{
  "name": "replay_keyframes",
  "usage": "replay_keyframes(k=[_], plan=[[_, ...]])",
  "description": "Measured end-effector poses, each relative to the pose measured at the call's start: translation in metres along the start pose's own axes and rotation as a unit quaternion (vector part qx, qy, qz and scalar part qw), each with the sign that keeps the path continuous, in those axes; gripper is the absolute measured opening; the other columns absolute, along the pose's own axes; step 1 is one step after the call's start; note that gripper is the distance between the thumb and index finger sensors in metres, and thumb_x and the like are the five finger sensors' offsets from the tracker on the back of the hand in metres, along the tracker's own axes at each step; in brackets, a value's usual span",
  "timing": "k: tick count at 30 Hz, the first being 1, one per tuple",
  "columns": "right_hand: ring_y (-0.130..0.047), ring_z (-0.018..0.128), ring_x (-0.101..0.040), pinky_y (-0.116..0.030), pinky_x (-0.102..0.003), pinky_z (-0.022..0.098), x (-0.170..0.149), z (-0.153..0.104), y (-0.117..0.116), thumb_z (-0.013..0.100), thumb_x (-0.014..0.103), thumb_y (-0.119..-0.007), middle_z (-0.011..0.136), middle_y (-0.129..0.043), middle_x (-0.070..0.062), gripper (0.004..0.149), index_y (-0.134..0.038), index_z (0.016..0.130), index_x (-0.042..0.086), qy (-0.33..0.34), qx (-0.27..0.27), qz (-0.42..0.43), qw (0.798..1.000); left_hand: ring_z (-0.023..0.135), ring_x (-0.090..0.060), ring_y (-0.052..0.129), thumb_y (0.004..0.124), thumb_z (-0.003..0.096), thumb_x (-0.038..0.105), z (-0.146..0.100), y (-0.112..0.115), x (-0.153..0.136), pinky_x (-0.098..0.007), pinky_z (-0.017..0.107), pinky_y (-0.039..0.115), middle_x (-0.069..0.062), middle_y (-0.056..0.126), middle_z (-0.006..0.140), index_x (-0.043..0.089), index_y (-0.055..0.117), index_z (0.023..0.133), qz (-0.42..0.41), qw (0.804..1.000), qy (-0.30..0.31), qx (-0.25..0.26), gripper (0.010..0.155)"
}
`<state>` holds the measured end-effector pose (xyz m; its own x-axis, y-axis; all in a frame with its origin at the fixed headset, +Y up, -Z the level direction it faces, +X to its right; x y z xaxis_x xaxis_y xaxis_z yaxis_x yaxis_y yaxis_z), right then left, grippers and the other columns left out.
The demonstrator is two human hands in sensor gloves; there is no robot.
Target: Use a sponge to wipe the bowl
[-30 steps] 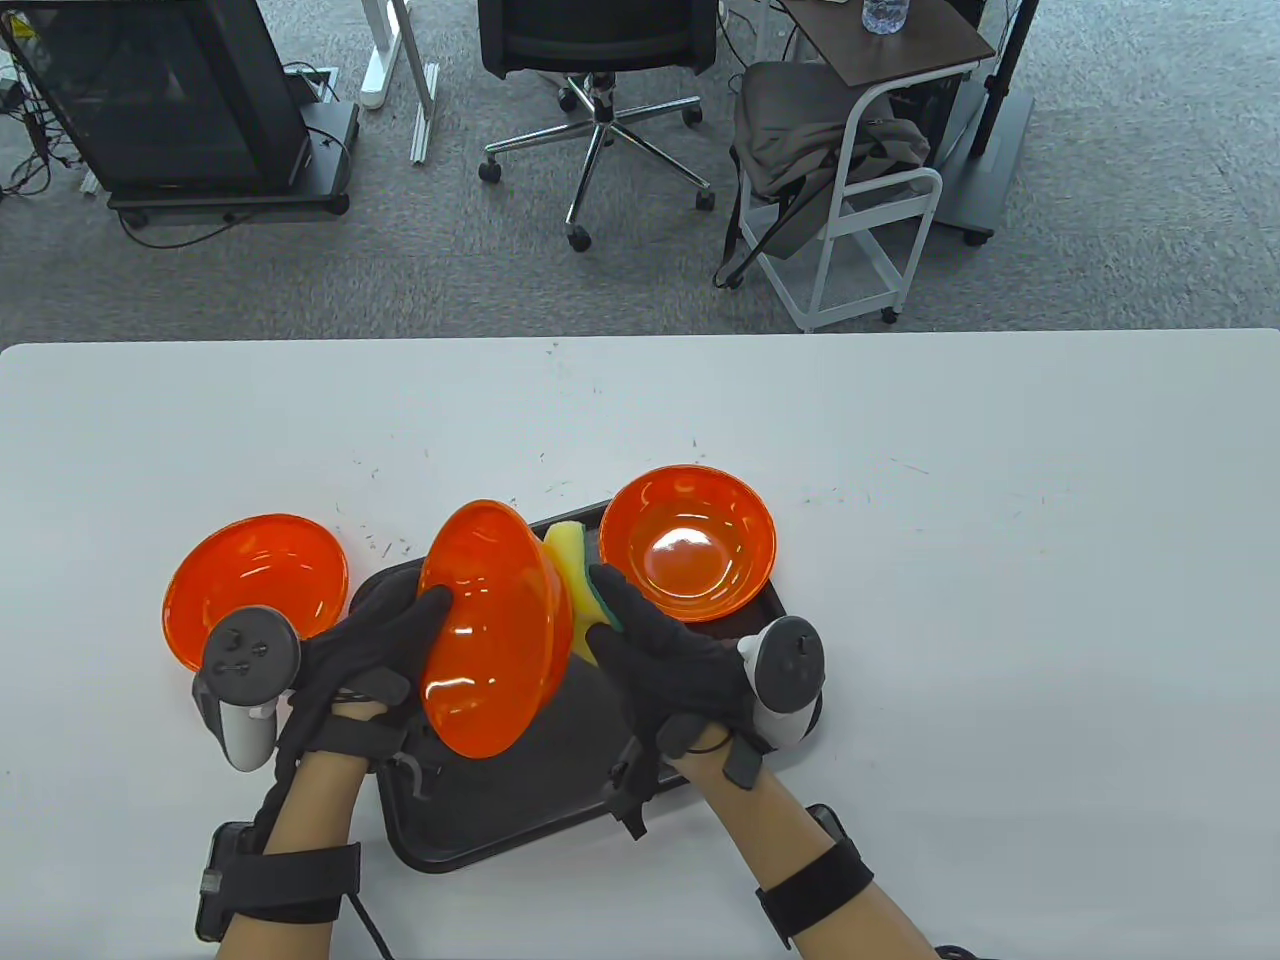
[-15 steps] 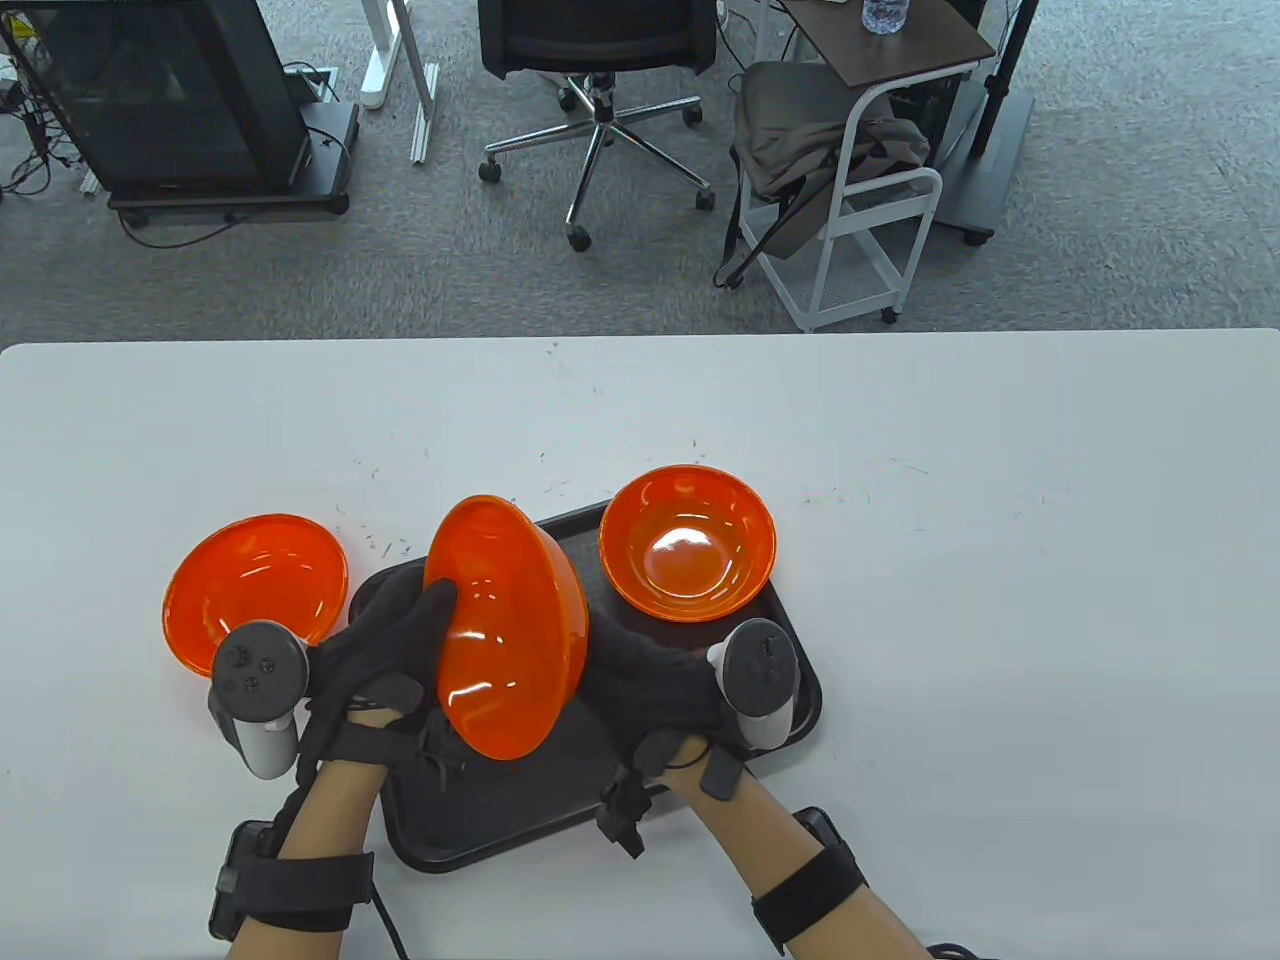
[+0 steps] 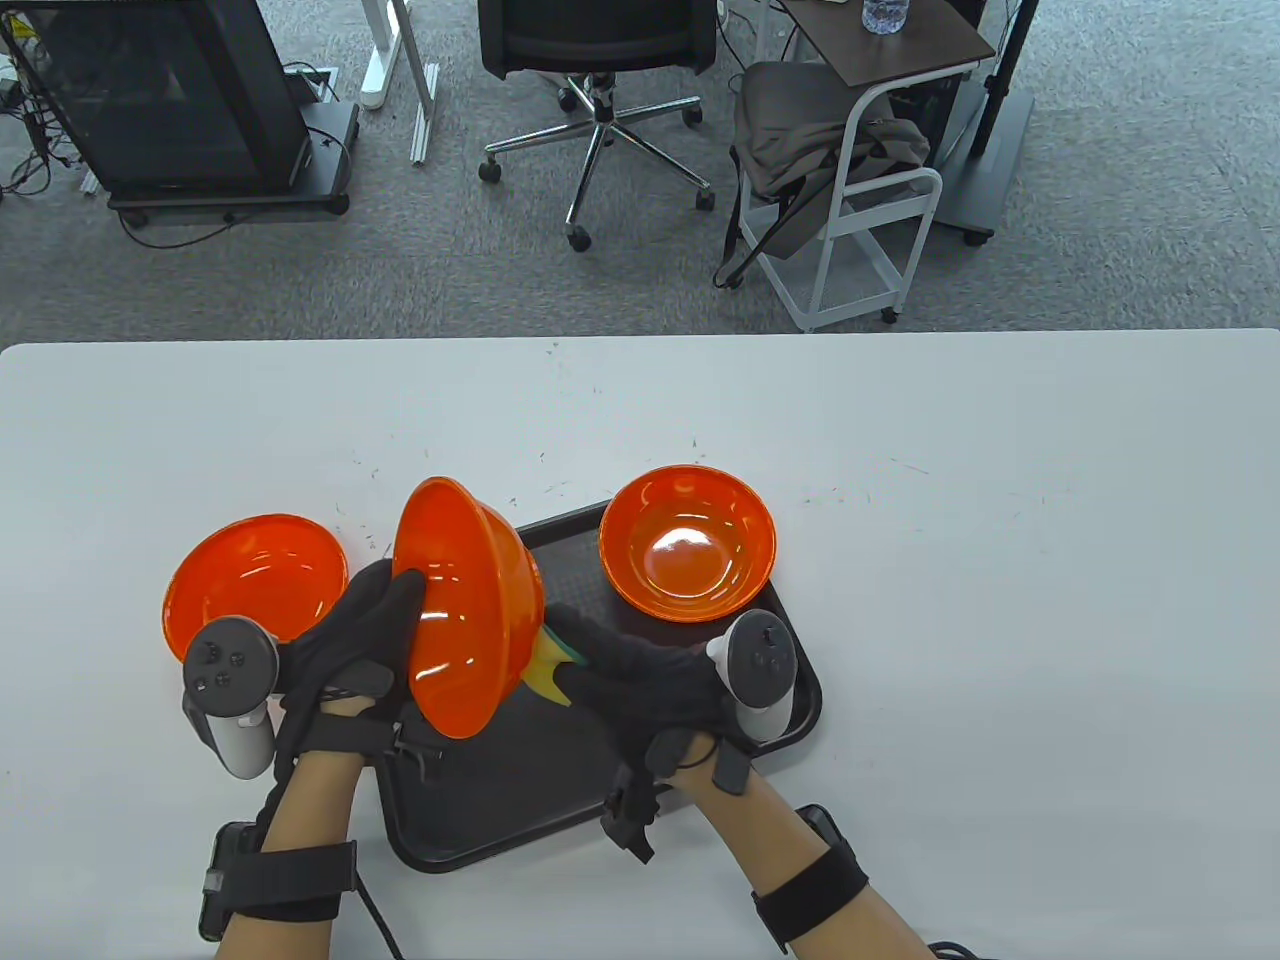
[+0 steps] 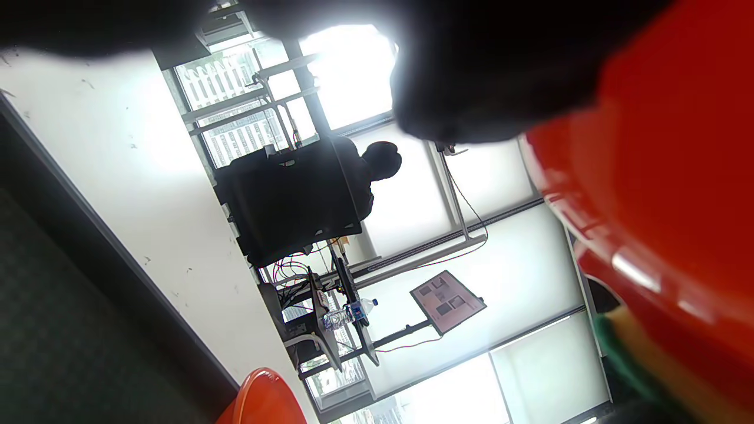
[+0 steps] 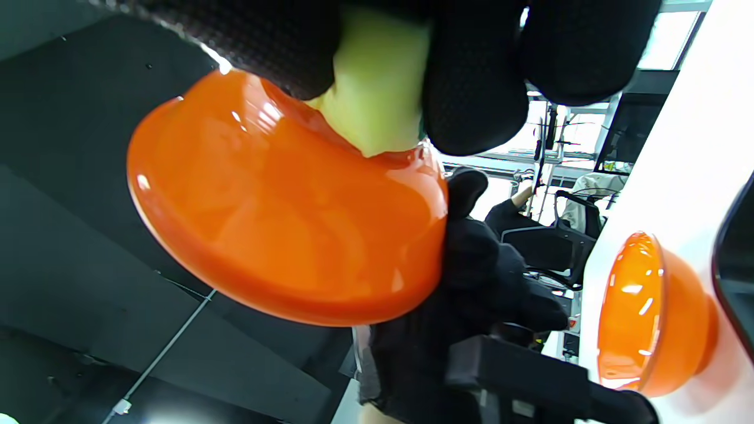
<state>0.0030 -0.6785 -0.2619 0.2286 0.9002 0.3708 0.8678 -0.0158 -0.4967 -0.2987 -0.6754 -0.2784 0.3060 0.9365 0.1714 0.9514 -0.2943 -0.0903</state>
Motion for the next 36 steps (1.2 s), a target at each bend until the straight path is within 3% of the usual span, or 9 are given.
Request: replay_keyframes(k=[11, 18, 25, 36], plan=[[-0.089, 0.072, -0.039, -0.073, -0.057, 0.049, 0.003, -0.003, 0.007, 0.056, 0.029, -0.075, 0.097, -0.077, -0.023, 0.048, -0.058, 0.098, 0.014, 0.021, -0.057, -0.006, 0.998, -0.008, -0.002, 0.09, 0.079, 0.0515, 0.054, 0.0, 0.016, 0.006, -0.027, 0.0, 0.09, 0.01, 0.1, 0.022, 0.012, 0.084, 0.085, 0.005, 0.998, -0.006, -0.07, 0.054], [-0.089, 0.072, -0.039, -0.074, -0.057, 0.048, 0.0, -0.003, 0.008, 0.056, 0.029, -0.075, 0.097, -0.076, -0.023, 0.049, -0.057, 0.098, 0.013, 0.005, -0.037, -0.024, 0.999, -0.008, -0.002, 0.09, 0.076, 0.0526, 0.054, -0.002, 0.025, 0.011, -0.027, -0.001, 0.09, 0.011, 0.1, 0.023, 0.011, 0.082, 0.085, -0.029, 0.996, 0.004, -0.083, 0.054], [-0.091, 0.068, -0.039, -0.075, -0.057, 0.047, -0.01, -0.002, 0.005, 0.056, 0.028, -0.075, 0.093, -0.078, -0.026, 0.049, -0.057, 0.097, 0.008, -0.029, -0.004, -0.008, 1.0, -0.008, -0.003, 0.091, 0.077, 0.0524, 0.053, -0.003, 0.014, 0.015, -0.027, 0.0, 0.09, 0.01, 0.1, 0.023, 0.011, 0.083, 0.084, -0.028, 0.999, 0.037, -0.02, 0.052], [-0.093, 0.065, -0.039, -0.076, -0.056, 0.045, -0.012, -0.003, 0.007, 0.056, 0.028, -0.075, 0.09, -0.08, -0.029, 0.051, -0.056, 0.096, 0.003, -0.047, -0.01, -0.026, 0.998, -0.008, -0.003, 0.09, 0.08, 0.0514, 0.053, -0.003, -0.019, 0.006, -0.027, 0.0, 0.09, 0.01, 0.1, 0.022, 0.012, 0.085, 0.084, 0.042, 0.998, -0.013, 0.04, 0.052]])
Point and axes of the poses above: the tracker on the back of each hand, its own x axis roughly to the thumb side, its own z axis roughly from the wrist to the fingertips, y = z × x, the point moved 1 cm from there along z, roughly from the wrist to the fingertips
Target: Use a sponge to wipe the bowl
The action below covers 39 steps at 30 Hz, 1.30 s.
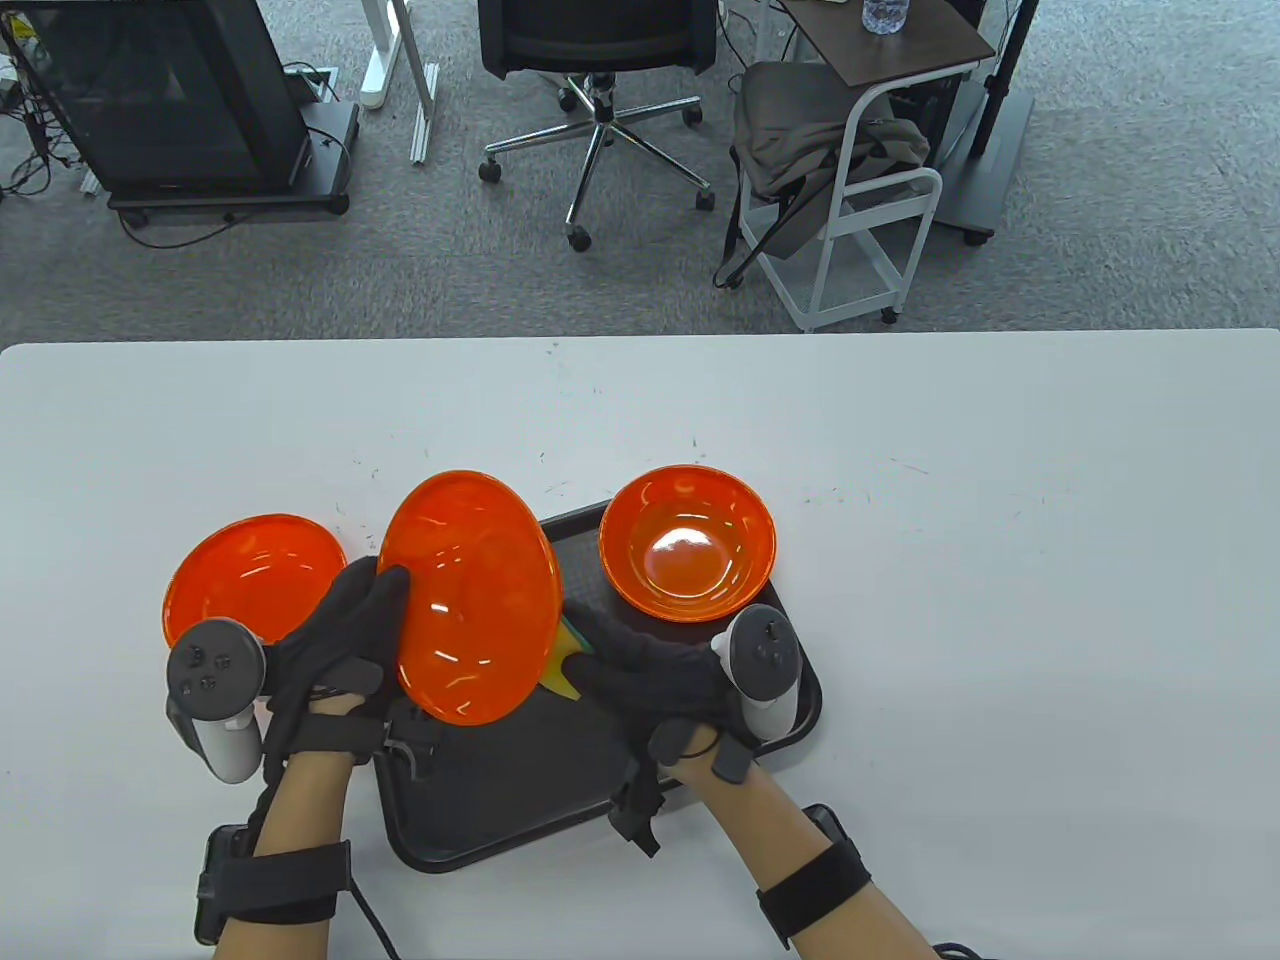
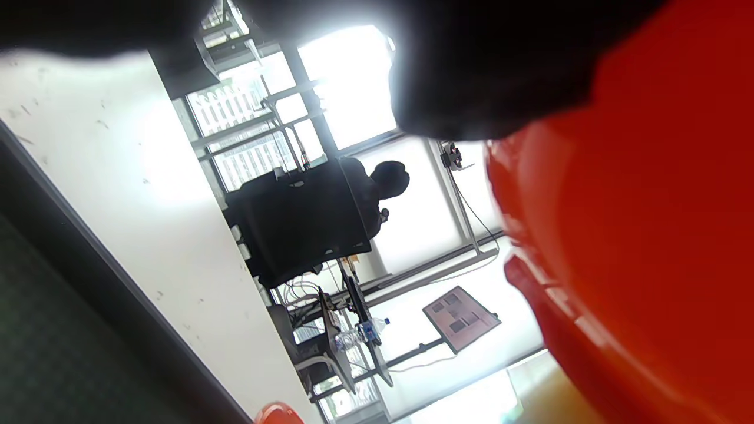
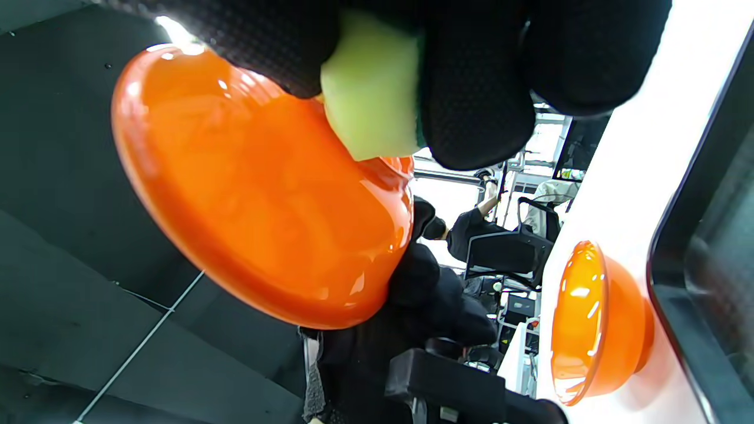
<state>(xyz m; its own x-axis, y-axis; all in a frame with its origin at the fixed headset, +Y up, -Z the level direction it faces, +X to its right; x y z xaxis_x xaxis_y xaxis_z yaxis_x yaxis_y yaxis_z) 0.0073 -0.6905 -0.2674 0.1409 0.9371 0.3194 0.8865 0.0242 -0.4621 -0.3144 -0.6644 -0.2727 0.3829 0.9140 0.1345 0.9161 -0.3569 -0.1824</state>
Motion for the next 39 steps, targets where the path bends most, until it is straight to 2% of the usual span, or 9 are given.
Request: replay_keyframes(k=[5, 11, 15, 17, 25, 30, 33, 36, 39], plan=[[-0.094, 0.064, -0.039, -0.076, -0.056, 0.044, 0.0, 0.0, 0.0, 0.056, 0.028, -0.075, 0.088, -0.08, -0.03, 0.051, -0.056, 0.095, 0.001, -0.002, -0.001, -0.013, 1.0, -0.008, -0.003, 0.09, 0.082, 0.0508, 0.053, 0.001, -0.019, -0.007, -0.028, 0.0, 0.09, 0.009, 0.1, 0.022, 0.013, 0.085, 0.084, 0.077, 0.996, -0.016, 0.034, 0.052], [-0.094, 0.064, -0.038, -0.077, -0.056, 0.044, 0.004, 0.0, -0.002, 0.056, 0.029, -0.076, 0.088, -0.081, -0.029, 0.051, -0.056, 0.094, 0.001, 0.007, 0.005, -0.028, 1.0, -0.008, -0.004, 0.09, 0.083, 0.0504, 0.052, 0.005, -0.024, -0.013, -0.029, 0.0, 0.09, 0.008, 0.1, 0.022, 0.012, 0.086, 0.084, 0.079, 0.996, -0.025, 0.016, 0.052], [-0.094, 0.064, -0.039, -0.077, -0.056, 0.044, 0.002, 0.0, 0.0, 0.056, 0.029, -0.075, 0.088, -0.081, -0.029, 0.051, -0.056, 0.095, 0.002, 0.003, -0.001, -0.029, 1.0, -0.008, -0.004, 0.09, 0.08, 0.0514, 0.051, 0.006, -0.027, -0.017, -0.029, 0.001, 0.089, 0.007, 0.099, 0.022, 0.011, 0.084, 0.083, 0.034, 0.999, -0.037, -0.013, 0.052], [-0.094, 0.064, -0.039, -0.077, -0.056, 0.044, 0.002, 0.0, 0.002, 0.056, 0.029, -0.075, 0.088, -0.081, -0.029, 0.051, -0.056, 0.095, 0.002, 0.003, -0.007, -0.025, 1.0, -0.008, -0.004, 0.09, 0.08, 0.0512, 0.052, 0.006, -0.031, -0.019, -0.029, 0.001, 0.089, 0.007, 0.099, 0.022, 0.011, 0.084, 0.083, 0.025, 0.999, -0.041, -0.003, 0.052], [-0.094, 0.064, -0.039, -0.077, -0.056, 0.044, 0.003, 0.0, 0.005, 0.056, 0.029, -0.075, 0.088, -0.081, -0.029, 0.051, -0.056, 0.095, 0.002, 0.004, -0.011, -0.033, 0.999, -0.007, -0.005, 0.09, 0.08, 0.0513, 0.051, 0.002, -0.065, -0.029, -0.03, 0.002, 0.089, 0.005, 0.099, 0.023, 0.013, 0.083, 0.086, 0.104, 0.987, -0.086, 0.082, 0.052], [-0.094, 0.064, -0.039, -0.077, -0.056, 0.044, 0.006, 0.0, 0.007, 0.056, 0.029, -0.075, 0.089, -0.081, -0.028, 0.051, -0.056, 0.095, 0.002, 0.01, -0.014, -0.034, 0.999, -0.004, -0.007, 0.091, 0.079, 0.0521, 0.05, -0.004, -0.095, -0.052, -0.031, 0.004, 0.089, 0.003, 0.099, 0.026, 0.013, 0.08, 0.09, 0.036, 0.98, -0.146, 0.133, 0.053], [-0.094, 0.064, -0.039, -0.077, -0.056, 0.044, 0.006, 0.0, 0.008, 0.056, 0.029, -0.075, 0.089, -0.081, -0.028, 0.051, -0.056, 0.095, 0.002, 0.01, -0.015, -0.034, 0.999, -0.002, -0.007, 0.092, 0.078, 0.0526, 0.05, -0.011, -0.113, -0.067, -0.031, 0.005, 0.089, 0.002, 0.099, 0.028, 0.013, 0.078, 0.092, 0.013, 0.967, -0.18, 0.18, 0.054], [-0.094, 0.064, -0.039, -0.077, -0.056, 0.044, 0.007, 0.001, 0.009, 0.056, 0.029, -0.075, 0.089, -0.081, -0.028, 0.051, -0.056, 0.095, 0.003, 0.014, -0.012, -0.045, 0.999, 0.0, -0.008, 0.092, 0.077, 0.0531, 0.049, -0.018, -0.124, -0.078, -0.032, 0.007, 0.089, 0.0, 0.099, 0.031, 0.012, 0.074, 0.094, -0.001, 0.954, -0.208, 0.217, 0.055], [-0.094, 0.064, -0.039, -0.077, -0.056, 0.044, 0.007, 0.001, 0.01, 0.056, 0.029, -0.075, 0.089, -0.081, -0.028, 0.051, -0.056, 0.095, 0.003, 0.014, -0.015, -0.046, 0.999, 0.005, -0.009, 0.093, 0.073, 0.0538, 0.048, -0.021, -0.127, -0.085, -0.033, 0.011, 0.089, -0.001, 0.098, 0.036, 0.011, 0.068, 0.097, -0.007, 0.946, -0.227, 0.231, 0.057]])
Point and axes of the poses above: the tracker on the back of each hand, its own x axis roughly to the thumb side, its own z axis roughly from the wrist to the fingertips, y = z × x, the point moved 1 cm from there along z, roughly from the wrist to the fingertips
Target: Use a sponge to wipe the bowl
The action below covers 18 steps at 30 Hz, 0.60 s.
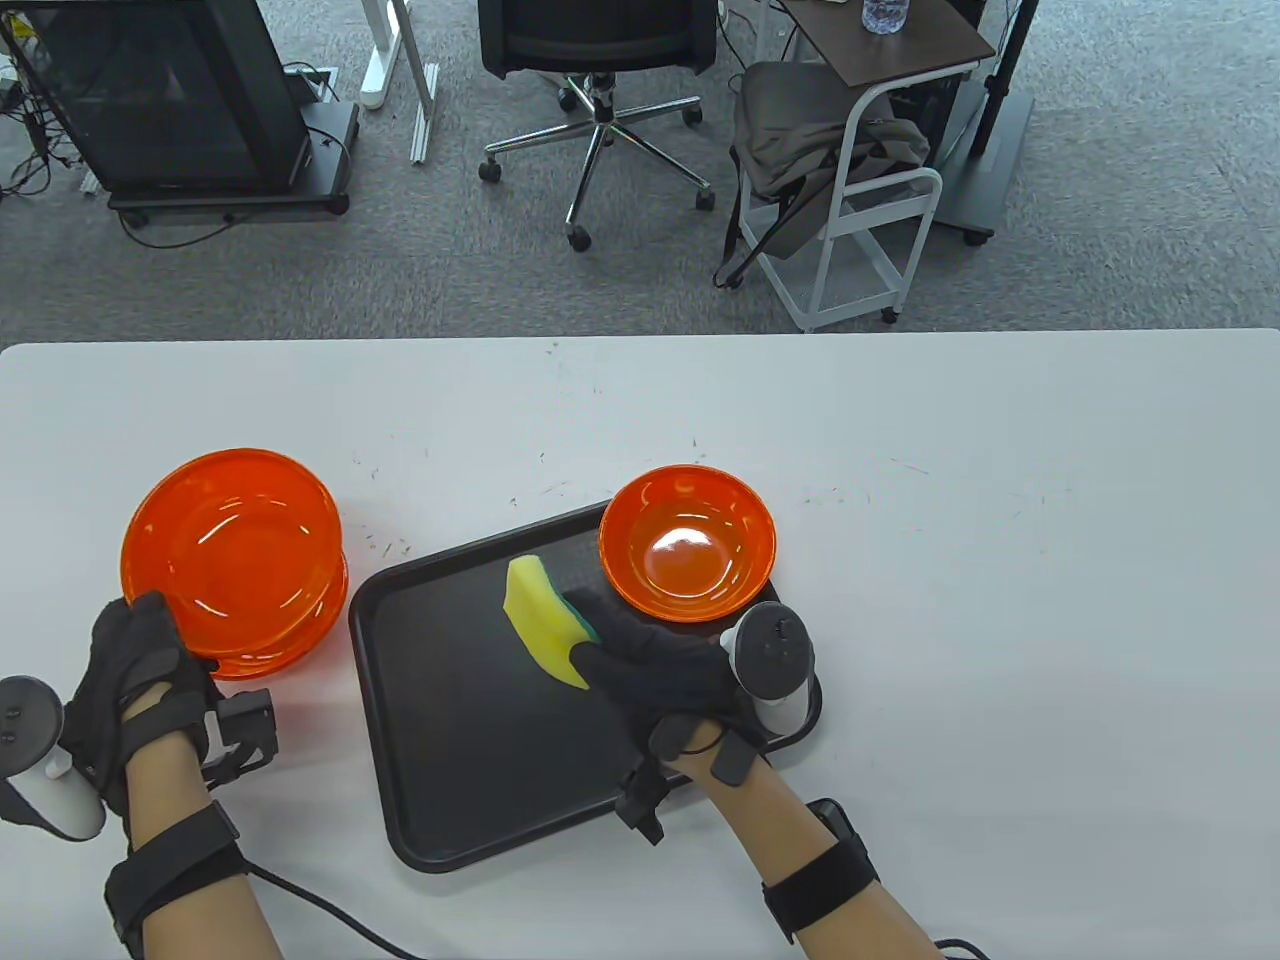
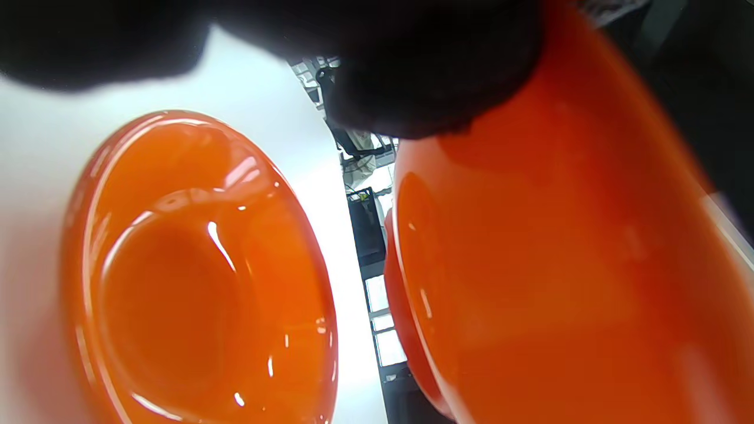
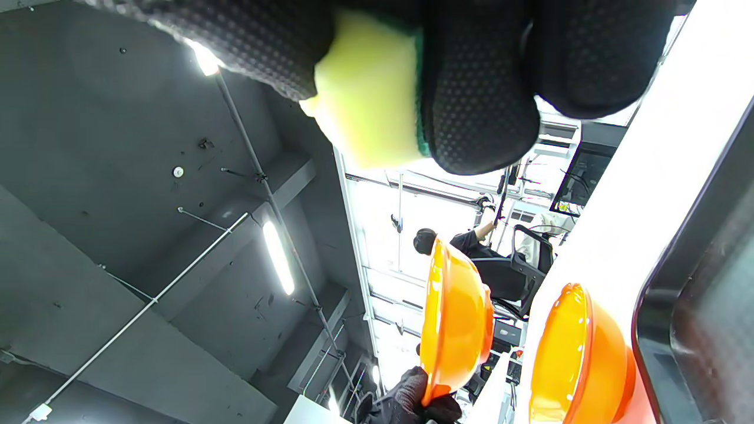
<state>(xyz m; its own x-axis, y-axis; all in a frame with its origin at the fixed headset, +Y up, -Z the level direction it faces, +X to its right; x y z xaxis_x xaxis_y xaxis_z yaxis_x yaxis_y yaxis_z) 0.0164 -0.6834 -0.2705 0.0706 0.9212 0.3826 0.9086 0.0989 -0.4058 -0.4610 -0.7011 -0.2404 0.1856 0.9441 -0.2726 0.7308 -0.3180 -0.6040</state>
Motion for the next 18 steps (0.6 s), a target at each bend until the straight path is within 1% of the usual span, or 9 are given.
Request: replay_keyframes(k=[5, 9, 18], plan=[[-0.094, 0.064, -0.039, -0.077, -0.056, 0.044, 0.0, 0.0, 0.002, 0.056, 0.029, -0.075, 0.089, -0.081, -0.028, 0.051, -0.056, 0.095, 0.002, 0.0, -0.004, 0.001, 1.0, 0.009, -0.01, 0.094, 0.072, 0.0537, 0.046, 0.003, 0.005, -0.01, -0.034, 0.013, 0.089, -0.003, 0.097, 0.041, 0.008, 0.061, 0.098, 0.016, 0.999, -0.028, 0.001, 0.06], [-0.094, 0.064, -0.039, -0.077, -0.056, 0.044, 0.0, 0.0, 0.001, 0.056, 0.029, -0.075, 0.089, -0.081, -0.028, 0.051, -0.056, 0.095, 0.002, 0.0, -0.004, 0.002, 1.0, 0.01, -0.01, 0.096, 0.072, 0.0534, 0.044, 0.004, 0.011, -0.018, -0.034, 0.014, 0.09, -0.005, 0.097, 0.043, 0.005, 0.058, 0.098, 0.036, 0.998, -0.053, -0.013, 0.062], [-0.094, 0.064, -0.039, -0.076, -0.056, 0.044, 0.001, 0.0, 0.002, 0.056, 0.029, -0.075, 0.089, -0.081, -0.028, 0.051, -0.056, 0.095, 0.003, 0.003, -0.006, 0.005, 1.0, 0.012, -0.01, 0.096, 0.071, 0.0534, 0.043, 0.008, 0.021, -0.036, -0.034, 0.015, 0.09, -0.006, 0.096, 0.046, 0.005, 0.055, 0.1, 0.067, 0.993, -0.091, -0.029, 0.062]])
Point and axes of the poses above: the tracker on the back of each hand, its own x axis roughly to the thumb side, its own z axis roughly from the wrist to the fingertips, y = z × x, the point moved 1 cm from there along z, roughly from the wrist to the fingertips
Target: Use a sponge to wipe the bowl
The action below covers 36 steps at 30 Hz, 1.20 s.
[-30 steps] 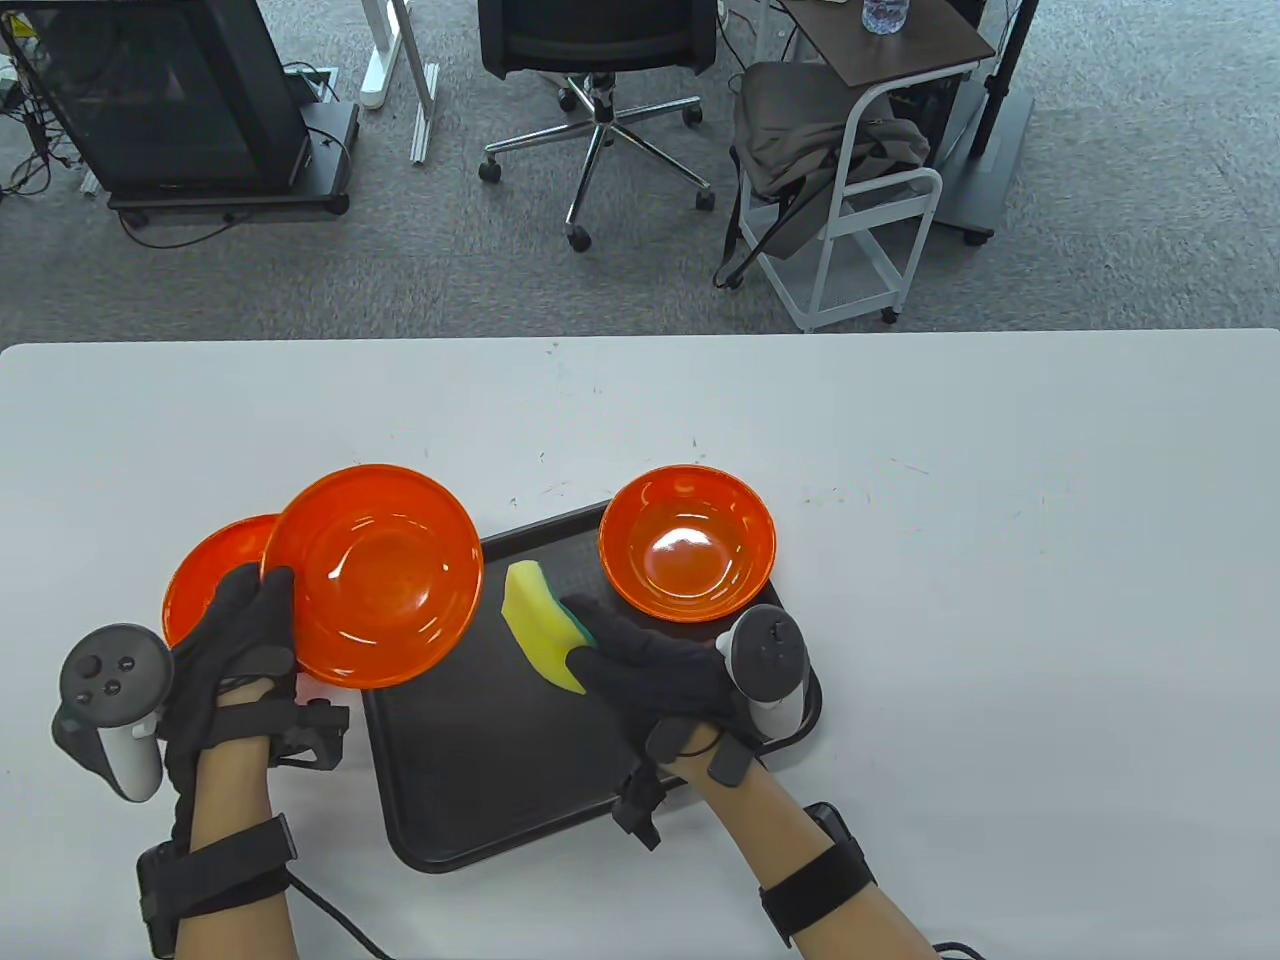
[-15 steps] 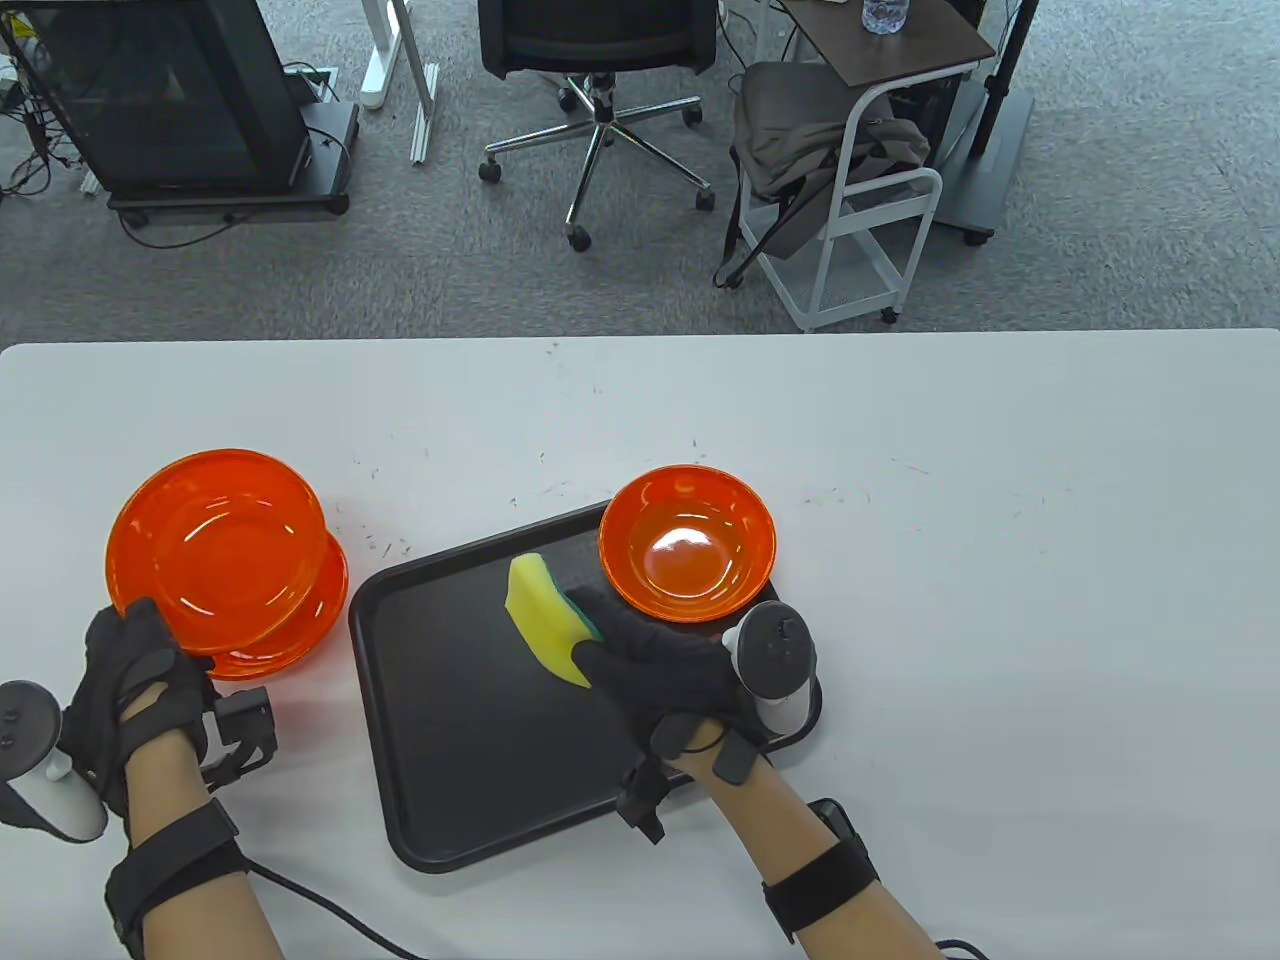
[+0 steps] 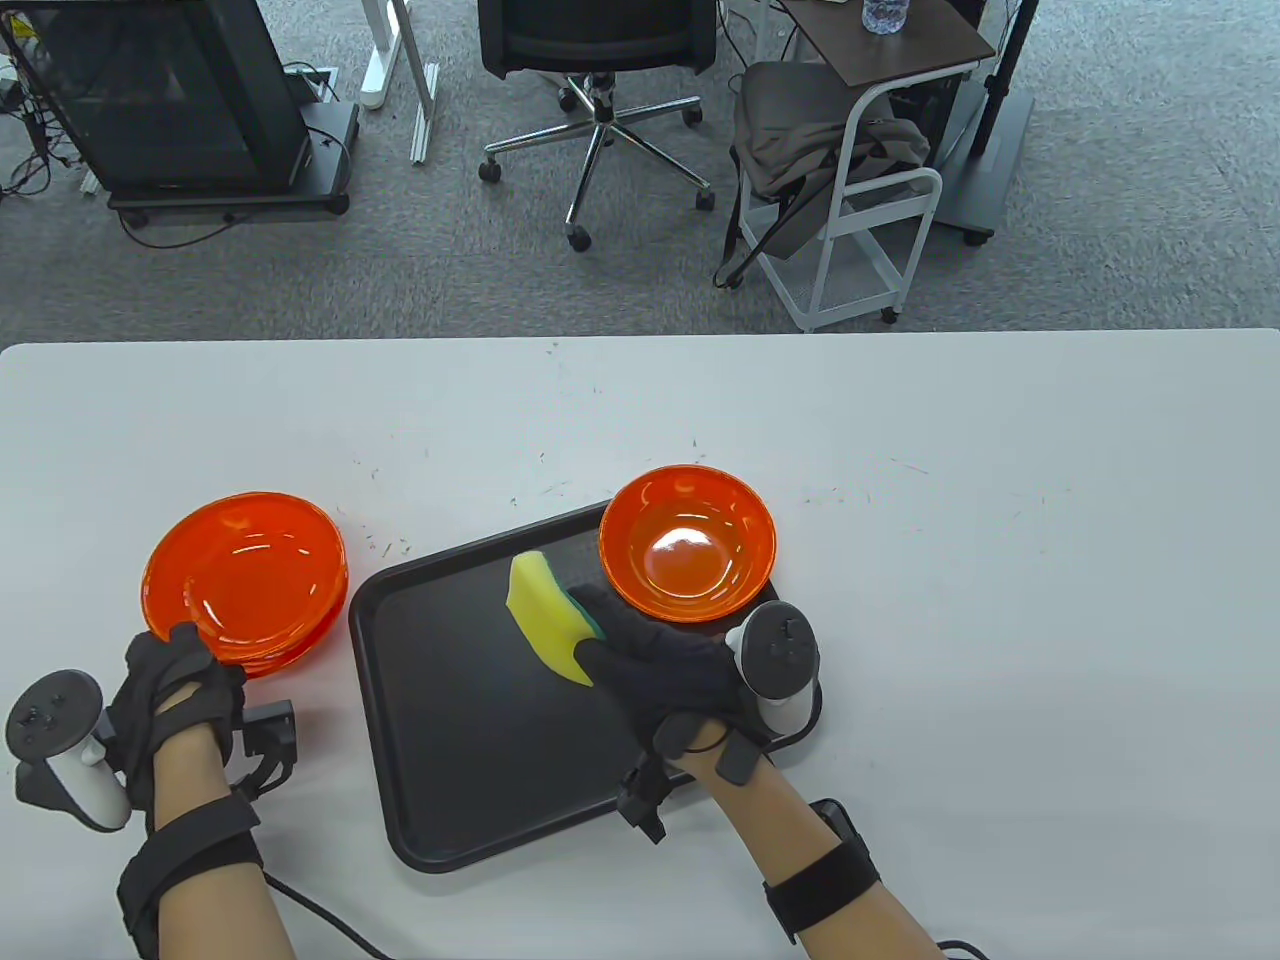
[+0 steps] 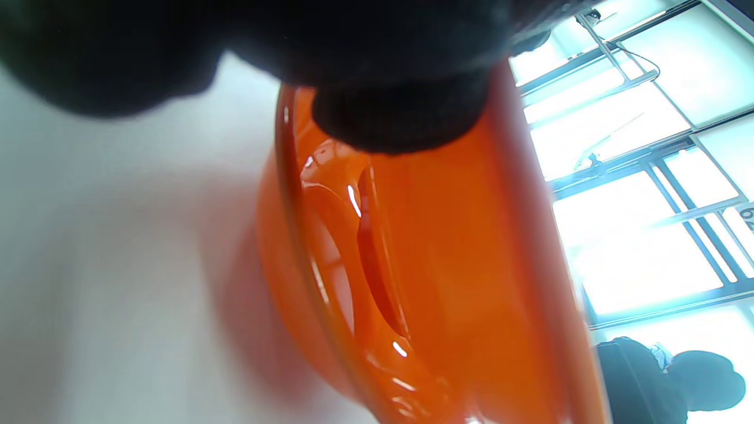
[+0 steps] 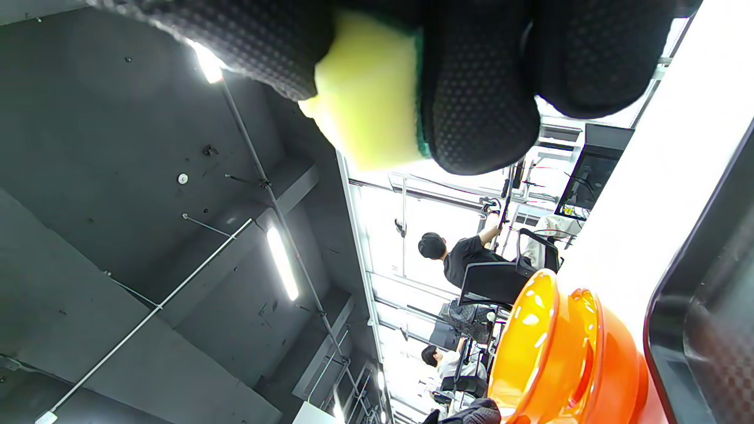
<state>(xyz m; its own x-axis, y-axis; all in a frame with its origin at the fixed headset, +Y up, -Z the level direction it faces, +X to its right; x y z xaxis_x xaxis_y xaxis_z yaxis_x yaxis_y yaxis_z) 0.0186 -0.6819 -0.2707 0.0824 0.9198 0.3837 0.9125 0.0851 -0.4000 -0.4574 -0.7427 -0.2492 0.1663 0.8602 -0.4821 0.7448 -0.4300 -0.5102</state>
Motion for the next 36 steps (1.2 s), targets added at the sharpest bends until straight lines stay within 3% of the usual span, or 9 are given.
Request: replay_keyframes(k=[18, 26, 36], plan=[[-0.094, 0.064, -0.039, -0.077, -0.056, 0.044, 0.003, -0.001, 0.008, 0.056, 0.029, -0.075, 0.089, -0.081, -0.028, 0.051, -0.056, 0.095, 0.003, 0.012, -0.012, 0.01, 1.0, 0.014, -0.009, 0.097, 0.073, 0.0533, 0.043, 0.001, 0.007, -0.011, -0.033, 0.016, 0.091, -0.003, 0.096, 0.047, 0.009, 0.042, 0.105, 0.031, 0.999, -0.043, -0.009, 0.069], [-0.094, 0.064, -0.039, -0.077, -0.056, 0.044, -0.001, -0.002, 0.009, 0.056, 0.029, -0.075, 0.089, -0.081, -0.028, 0.051, -0.056, 0.095, 0.003, 0.006, -0.011, 0.007, 1.0, 0.019, -0.014, 0.098, 0.076, 0.0521, 0.043, -0.003, 0.006, -0.007, -0.037, 0.019, 0.09, -0.007, 0.095, 0.053, 0.006, 0.036, 0.104, 0.049, 0.996, -0.054, -0.041, 0.075], [-0.094, 0.064, -0.039, -0.077, -0.056, 0.044, 0.006, -0.003, 0.016, 0.056, 0.029, -0.075, 0.089, -0.081, -0.028, 0.051, -0.056, 0.095, 0.003, 0.016, -0.021, 0.016, 1.0, 0.016, -0.013, 0.096, 0.08, 0.0507, 0.046, -0.022, 0.01, 0.026, -0.037, 0.017, 0.09, -0.006, 0.094, 0.052, 0.006, 0.032, 0.103, 0.07, 0.996, 0.012, -0.046, 0.081]])
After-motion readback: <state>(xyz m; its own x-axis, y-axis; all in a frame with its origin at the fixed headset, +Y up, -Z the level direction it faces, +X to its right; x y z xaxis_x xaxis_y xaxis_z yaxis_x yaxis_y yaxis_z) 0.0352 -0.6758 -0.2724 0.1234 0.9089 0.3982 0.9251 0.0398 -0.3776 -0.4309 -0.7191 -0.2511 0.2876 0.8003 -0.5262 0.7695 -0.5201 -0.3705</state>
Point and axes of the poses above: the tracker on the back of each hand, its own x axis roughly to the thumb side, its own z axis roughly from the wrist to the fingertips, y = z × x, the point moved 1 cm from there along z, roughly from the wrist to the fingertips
